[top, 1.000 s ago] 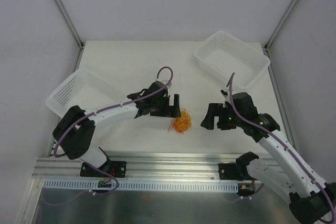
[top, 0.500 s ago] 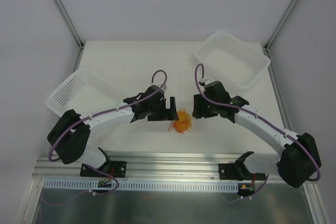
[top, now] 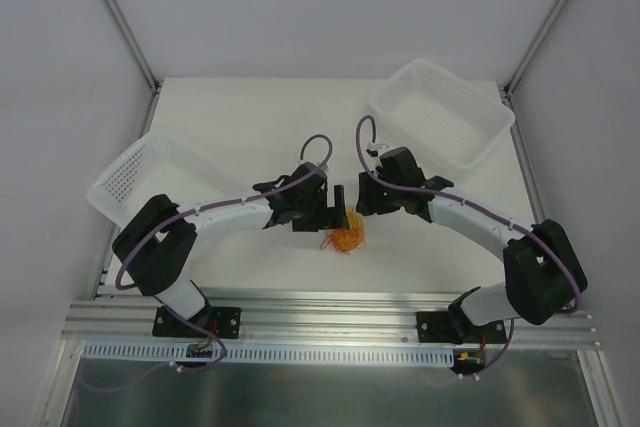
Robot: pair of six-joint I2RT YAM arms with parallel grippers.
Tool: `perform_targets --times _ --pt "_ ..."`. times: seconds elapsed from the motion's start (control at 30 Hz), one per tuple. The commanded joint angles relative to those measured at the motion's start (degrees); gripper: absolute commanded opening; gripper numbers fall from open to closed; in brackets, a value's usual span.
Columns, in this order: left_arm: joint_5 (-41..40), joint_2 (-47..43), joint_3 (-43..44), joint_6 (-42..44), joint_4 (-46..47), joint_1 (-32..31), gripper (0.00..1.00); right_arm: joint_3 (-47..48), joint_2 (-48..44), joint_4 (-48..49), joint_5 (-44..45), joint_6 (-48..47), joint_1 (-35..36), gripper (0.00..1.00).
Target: Untangle the cables
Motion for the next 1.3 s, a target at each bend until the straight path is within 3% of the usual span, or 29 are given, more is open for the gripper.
perform_targets --times 0.0,0.17,0.4,0.47,0.5,0.53,0.57,0.8,0.97,1.27 --pt "0.44 1.52 2.57 -1.52 1.07 -0.5 0.91 0.03 0.94 4.87 -4.36 -0.78 -0.01 0.5" --pt "-0.26 3.45 3.19 -2.4 1.07 -0.5 0.89 -1.28 2.53 5.83 -5.78 -0.96 0.08 0.45" --pt "-2.54 6.27 3.55 -3.19 0.98 -0.5 0.8 -2.96 2.97 6.45 -5.78 -1.49 -0.09 0.29" --pt "-2.9 6.62 3.37 -3.45 0.98 -0.42 0.71 -2.69 1.75 5.67 -4.99 -1.93 -0.09 0.19" --pt "-3.34 6.8 3.19 -3.54 1.07 -0.42 0.65 -2.61 1.13 5.31 -4.72 -1.93 -0.09 0.06" --pt "-3.69 6.8 3.02 -3.63 0.98 -0.42 0.61 -2.08 0.34 4.7 -4.29 -2.36 -0.09 0.02" --pt "-4.04 6.88 2.84 -3.72 0.98 -0.42 0.49 -1.82 -1.23 3.47 -3.76 -2.54 -0.09 0.01" --pt "-5.45 6.53 1.09 -3.63 -0.07 0.02 0.07 1.7 -10.19 -4.44 -1.65 -3.07 -0.09 0.01" --pt "-5.71 6.01 0.21 -3.02 -2.0 0.99 0.01 4.25 -16.97 -10.06 0.89 -3.85 -0.09 0.01" --pt "-8.0 2.76 -0.41 0.93 -4.55 1.34 0.0 14.0 -26.47 -17.89 8.71 -7.2 -0.88 0.01"
